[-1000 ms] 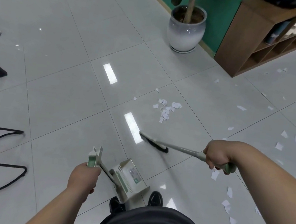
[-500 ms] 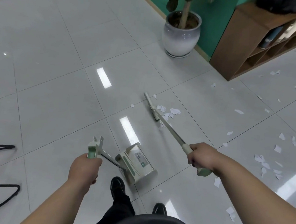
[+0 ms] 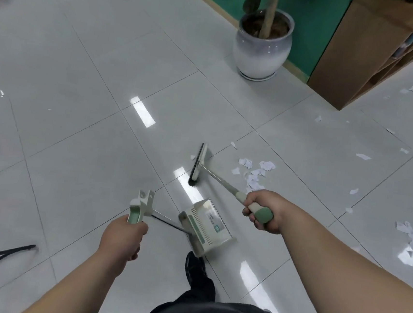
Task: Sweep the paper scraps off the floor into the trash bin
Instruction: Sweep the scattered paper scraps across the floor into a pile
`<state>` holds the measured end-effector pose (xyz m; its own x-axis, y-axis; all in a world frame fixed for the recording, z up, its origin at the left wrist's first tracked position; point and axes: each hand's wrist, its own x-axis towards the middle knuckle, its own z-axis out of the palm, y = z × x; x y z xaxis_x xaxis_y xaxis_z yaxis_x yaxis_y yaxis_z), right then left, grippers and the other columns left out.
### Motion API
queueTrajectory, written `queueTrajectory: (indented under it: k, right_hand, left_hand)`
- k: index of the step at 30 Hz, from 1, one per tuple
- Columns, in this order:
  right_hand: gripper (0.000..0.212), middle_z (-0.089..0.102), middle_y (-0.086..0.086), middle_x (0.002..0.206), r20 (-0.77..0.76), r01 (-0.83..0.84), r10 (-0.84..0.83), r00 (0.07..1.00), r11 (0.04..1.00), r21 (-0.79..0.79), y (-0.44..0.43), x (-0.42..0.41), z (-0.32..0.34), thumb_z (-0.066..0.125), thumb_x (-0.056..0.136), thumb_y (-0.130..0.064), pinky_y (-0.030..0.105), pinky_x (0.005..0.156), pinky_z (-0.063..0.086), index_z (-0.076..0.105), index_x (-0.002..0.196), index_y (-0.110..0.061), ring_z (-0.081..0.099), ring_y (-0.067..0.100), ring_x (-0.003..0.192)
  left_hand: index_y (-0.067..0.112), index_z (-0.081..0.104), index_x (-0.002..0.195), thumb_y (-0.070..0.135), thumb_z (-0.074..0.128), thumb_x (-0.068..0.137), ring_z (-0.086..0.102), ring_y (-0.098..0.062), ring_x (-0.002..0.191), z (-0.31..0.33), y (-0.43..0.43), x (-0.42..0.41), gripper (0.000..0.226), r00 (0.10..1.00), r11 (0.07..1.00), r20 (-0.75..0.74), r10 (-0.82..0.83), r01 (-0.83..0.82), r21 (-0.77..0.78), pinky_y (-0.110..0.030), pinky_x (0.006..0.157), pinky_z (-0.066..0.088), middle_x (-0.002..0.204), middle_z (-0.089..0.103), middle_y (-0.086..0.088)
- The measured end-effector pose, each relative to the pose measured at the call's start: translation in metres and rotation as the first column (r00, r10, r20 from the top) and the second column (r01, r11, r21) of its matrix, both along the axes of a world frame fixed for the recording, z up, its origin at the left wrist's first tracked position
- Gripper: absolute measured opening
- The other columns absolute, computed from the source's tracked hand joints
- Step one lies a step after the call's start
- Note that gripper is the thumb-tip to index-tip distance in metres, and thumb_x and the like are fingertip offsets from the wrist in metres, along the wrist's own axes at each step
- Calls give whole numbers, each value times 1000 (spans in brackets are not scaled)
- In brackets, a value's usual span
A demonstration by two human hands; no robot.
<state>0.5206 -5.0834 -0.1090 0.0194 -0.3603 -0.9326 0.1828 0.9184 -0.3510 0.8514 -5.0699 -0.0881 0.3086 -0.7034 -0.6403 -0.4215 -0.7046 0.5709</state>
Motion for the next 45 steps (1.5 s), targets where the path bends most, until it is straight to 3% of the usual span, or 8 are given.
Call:
queueTrajectory:
  k: [11, 16, 21, 26, 30, 36, 40, 45]
  right_hand:
    - [21, 63, 5, 68, -22, 274, -274, 962, 951, 140, -27, 8, 20, 62, 79, -13, 16, 37, 38, 59, 99, -12, 50, 13, 39]
    - [16, 62, 8, 66, -49, 228, -225, 973, 970, 82, -43, 22, 44, 59, 83, -11, 17, 39, 35, 57, 99, -10, 47, 15, 39]
    - [31, 62, 7, 68, 18, 167, -167, 986, 985, 35, -73, 42, 38, 58, 84, -12, 18, 39, 35, 58, 115, -10, 48, 15, 41]
    - [24, 62, 5, 69, 115, 110, -116, 987, 992, 54, -113, 72, 11, 60, 84, -14, 17, 38, 37, 59, 108, -12, 49, 13, 41]
    - [26, 65, 7, 70, 68, 29, -36, 997, 995, 93, -122, 77, -11, 62, 82, -13, 18, 40, 40, 62, 107, -10, 51, 14, 43]
    - [26, 66, 3, 69, 117, 204, -232, 966, 956, 213, -94, 32, -17, 67, 82, -16, 17, 39, 41, 63, 107, -10, 53, 11, 41]
    - [13, 65, 3, 66, 44, 269, -287, 957, 934, 236, -70, -10, 4, 67, 83, -16, 16, 39, 39, 62, 94, -10, 52, 11, 39]
    - [15, 65, 5, 68, -39, 366, -367, 930, 903, 228, -43, -72, 27, 68, 79, -14, 18, 41, 39, 63, 93, -11, 53, 14, 42]
  left_hand:
    - [10, 46, 76, 1, 54, 82, 37, -23, 54, -16, -98, 30, 14, 982, 982, 29, -188, 188, 25, -27, 46, 31, 64, 42, -10]
    - [9, 48, 78, 2, 54, 83, 39, -24, 57, -17, -125, 41, 11, 979, 980, 39, -199, 198, 29, -30, 48, 34, 65, 43, -11]
    - [8, 46, 78, 0, 53, 84, 36, -23, 55, -15, -135, 55, 12, 987, 987, 38, -157, 156, 42, -29, 48, 32, 64, 41, -10]
    - [8, 48, 78, 0, 53, 85, 35, -22, 53, -12, -135, 62, 12, 994, 995, 51, -92, 90, 51, -27, 47, 31, 65, 41, -10]
    - [9, 47, 78, 0, 53, 84, 33, -20, 51, -12, -131, 61, 13, 997, 997, 59, -54, 51, 64, -25, 47, 30, 68, 41, -10]
    - [8, 47, 77, 0, 53, 84, 34, -21, 50, -11, -132, 33, 12, 993, 995, 79, -82, 76, 72, -25, 45, 30, 66, 42, -11]
    - [7, 50, 77, 1, 53, 84, 36, -22, 52, -9, -136, -9, 10, 987, 987, 68, -145, 139, 85, -26, 46, 32, 65, 42, -11]
    - [5, 52, 78, -1, 53, 85, 37, -22, 53, -5, -148, -65, 9, 973, 973, 62, -222, 217, 80, -27, 46, 32, 63, 42, -11]
